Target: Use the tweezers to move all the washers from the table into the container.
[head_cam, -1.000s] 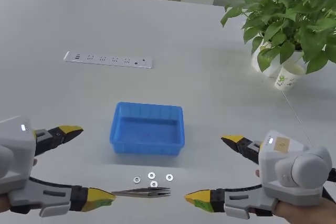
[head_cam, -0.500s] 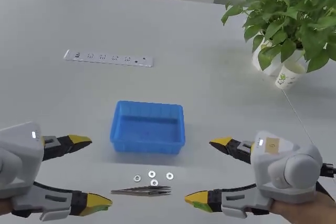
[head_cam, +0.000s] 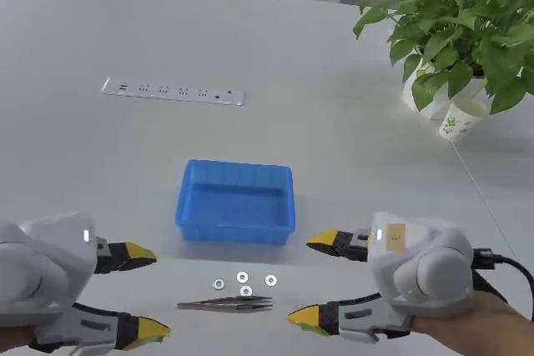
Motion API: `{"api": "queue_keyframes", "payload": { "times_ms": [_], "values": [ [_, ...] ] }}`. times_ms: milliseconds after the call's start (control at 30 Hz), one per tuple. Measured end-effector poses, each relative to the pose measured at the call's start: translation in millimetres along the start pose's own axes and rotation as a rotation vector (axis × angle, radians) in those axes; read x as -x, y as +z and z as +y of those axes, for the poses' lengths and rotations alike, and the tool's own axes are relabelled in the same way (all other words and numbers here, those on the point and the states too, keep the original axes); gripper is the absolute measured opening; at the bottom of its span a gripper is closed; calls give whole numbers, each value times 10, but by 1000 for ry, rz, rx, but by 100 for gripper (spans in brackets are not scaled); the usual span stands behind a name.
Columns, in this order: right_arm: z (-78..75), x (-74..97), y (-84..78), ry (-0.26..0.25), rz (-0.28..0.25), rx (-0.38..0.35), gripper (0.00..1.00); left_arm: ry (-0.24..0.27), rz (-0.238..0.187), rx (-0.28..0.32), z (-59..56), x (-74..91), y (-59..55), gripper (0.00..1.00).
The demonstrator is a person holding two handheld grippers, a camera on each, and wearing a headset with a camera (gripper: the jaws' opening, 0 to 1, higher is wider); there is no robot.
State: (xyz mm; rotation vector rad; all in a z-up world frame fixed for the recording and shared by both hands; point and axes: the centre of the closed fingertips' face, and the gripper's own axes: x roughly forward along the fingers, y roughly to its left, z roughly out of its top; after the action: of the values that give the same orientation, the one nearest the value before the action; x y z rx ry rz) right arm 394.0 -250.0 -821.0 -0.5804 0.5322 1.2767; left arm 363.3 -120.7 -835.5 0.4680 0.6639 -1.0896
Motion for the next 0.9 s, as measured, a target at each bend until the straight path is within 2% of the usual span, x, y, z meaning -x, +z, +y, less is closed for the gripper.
{"api": "queue_keyframes", "payload": {
  "times_ms": [233, 400, 633, 767, 900],
  "values": [
    [71, -105, 16, 60, 19, 55, 48, -44, 55, -42, -57, -96, -96, 42],
    [116, -182, 2, 100, 38, 91, 45, -59, 88, -63, -44, -162, -165, 37],
    [143, -289, 10, 138, 54, 130, 40, -78, 102, -86, -31, -224, -165, 30],
    [167, -357, 12, 156, 69, 160, 36, -84, 139, -115, -30, -257, -198, 27],
    [206, -418, 18, 178, 72, 177, 33, -97, 139, -118, -41, -280, -186, 25]
  ]
}}
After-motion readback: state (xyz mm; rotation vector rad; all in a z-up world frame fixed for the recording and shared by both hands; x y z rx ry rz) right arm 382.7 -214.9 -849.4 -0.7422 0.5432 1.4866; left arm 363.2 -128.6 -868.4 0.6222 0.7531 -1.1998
